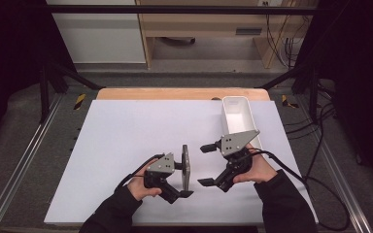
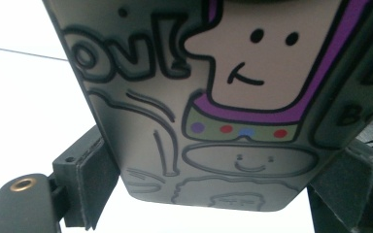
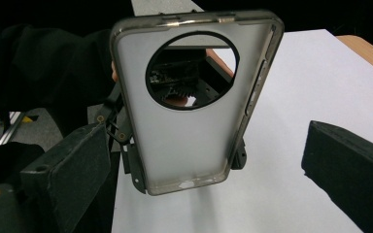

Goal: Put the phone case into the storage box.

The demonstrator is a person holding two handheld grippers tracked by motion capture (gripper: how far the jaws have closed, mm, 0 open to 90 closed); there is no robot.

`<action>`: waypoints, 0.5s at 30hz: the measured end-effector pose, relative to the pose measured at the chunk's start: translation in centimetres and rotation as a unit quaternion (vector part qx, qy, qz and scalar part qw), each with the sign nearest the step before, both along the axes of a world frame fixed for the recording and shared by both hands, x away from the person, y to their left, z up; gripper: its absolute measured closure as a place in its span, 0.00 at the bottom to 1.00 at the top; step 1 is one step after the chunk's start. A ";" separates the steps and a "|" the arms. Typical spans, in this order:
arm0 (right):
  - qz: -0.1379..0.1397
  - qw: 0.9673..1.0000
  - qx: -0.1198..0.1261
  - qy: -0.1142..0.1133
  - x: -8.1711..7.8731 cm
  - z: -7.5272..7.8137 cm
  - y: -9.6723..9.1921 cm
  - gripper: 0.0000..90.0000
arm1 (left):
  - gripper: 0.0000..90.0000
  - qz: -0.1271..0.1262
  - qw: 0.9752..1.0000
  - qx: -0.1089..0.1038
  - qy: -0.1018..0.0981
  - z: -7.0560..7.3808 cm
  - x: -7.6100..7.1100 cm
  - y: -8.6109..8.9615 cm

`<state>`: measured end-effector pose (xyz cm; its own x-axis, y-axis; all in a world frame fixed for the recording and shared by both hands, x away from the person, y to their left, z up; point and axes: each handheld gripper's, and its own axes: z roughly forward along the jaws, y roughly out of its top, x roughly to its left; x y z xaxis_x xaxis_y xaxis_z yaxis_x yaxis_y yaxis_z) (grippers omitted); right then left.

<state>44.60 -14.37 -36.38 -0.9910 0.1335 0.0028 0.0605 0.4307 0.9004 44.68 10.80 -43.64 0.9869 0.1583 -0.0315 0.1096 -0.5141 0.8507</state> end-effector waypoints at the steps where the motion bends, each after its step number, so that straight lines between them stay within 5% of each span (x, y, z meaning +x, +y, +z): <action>1: 0.000 1.000 0.000 0.000 0.0 0.0 0.0 0.05 | 0.13 0.000 1.000 0.000 0.000 0.0 0.0 0.0; 15: 0.023 1.000 -0.013 -0.005 0.2 0.6 1.5 0.05 | 0.13 -0.012 1.000 -0.009 0.001 -0.1 -0.1 -0.1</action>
<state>44.83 -12.87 -35.80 -0.9962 0.0870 -0.0091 0.0317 0.4559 0.8895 44.57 10.67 -43.71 0.9904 0.1331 -0.0369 0.0993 -0.5007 0.8599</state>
